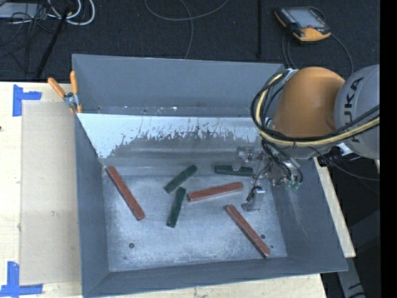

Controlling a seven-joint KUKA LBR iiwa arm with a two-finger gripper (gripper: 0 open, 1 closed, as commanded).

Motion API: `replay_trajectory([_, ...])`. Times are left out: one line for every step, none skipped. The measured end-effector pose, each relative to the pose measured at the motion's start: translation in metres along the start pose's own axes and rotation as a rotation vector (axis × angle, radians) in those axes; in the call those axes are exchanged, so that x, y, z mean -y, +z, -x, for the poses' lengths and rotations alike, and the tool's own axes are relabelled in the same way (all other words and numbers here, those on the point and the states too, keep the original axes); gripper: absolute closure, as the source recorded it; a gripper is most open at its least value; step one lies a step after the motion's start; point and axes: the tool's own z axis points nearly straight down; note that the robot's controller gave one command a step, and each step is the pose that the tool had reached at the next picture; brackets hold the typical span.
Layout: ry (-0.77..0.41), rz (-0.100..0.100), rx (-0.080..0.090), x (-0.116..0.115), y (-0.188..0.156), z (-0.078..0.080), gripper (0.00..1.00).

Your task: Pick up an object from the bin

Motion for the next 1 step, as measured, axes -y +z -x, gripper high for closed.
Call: replay_trajectory([0.067,0.001,0.007,-0.0040,0.0488,0.0211,0.00])
